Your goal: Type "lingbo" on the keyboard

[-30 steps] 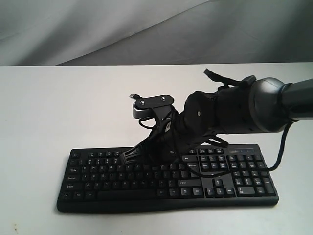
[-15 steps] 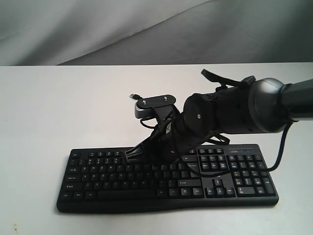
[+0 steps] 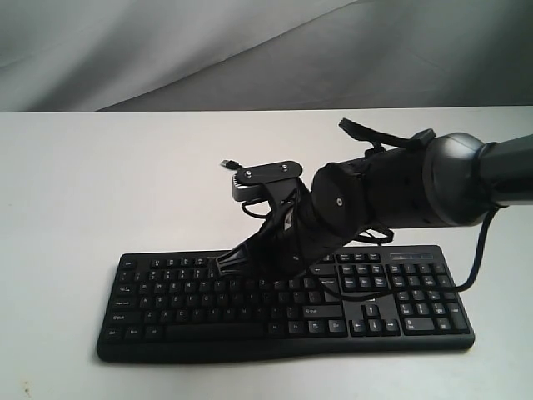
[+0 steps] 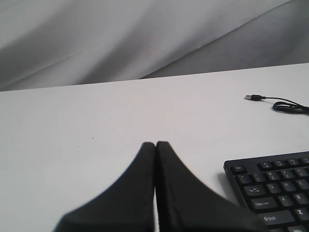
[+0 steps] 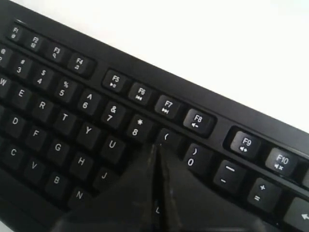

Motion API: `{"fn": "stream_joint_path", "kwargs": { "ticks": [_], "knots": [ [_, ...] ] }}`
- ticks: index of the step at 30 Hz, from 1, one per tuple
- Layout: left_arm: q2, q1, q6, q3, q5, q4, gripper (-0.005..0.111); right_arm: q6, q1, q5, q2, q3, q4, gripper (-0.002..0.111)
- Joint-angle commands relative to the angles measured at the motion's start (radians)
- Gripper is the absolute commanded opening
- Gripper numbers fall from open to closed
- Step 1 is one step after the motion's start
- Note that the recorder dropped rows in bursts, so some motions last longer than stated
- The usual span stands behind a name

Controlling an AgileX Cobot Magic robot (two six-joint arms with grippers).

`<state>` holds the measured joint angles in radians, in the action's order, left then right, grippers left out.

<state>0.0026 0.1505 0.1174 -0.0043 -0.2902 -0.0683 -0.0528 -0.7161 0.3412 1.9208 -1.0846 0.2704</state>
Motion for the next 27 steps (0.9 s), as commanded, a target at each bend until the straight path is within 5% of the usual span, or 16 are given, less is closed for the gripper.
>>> {"fn": "stream_joint_path", "kwargs": {
  "ticks": [1,27],
  "knots": [
    [-0.003,0.002,0.004,0.004,0.005,0.008,0.001,-0.034,0.009,0.003,-0.008,0.006,-0.041,0.0],
    [-0.003,0.002,0.004,0.004,0.005,0.008,0.001,-0.046,0.009,0.02,0.051,0.006,-0.04,0.0]
  ]
}}
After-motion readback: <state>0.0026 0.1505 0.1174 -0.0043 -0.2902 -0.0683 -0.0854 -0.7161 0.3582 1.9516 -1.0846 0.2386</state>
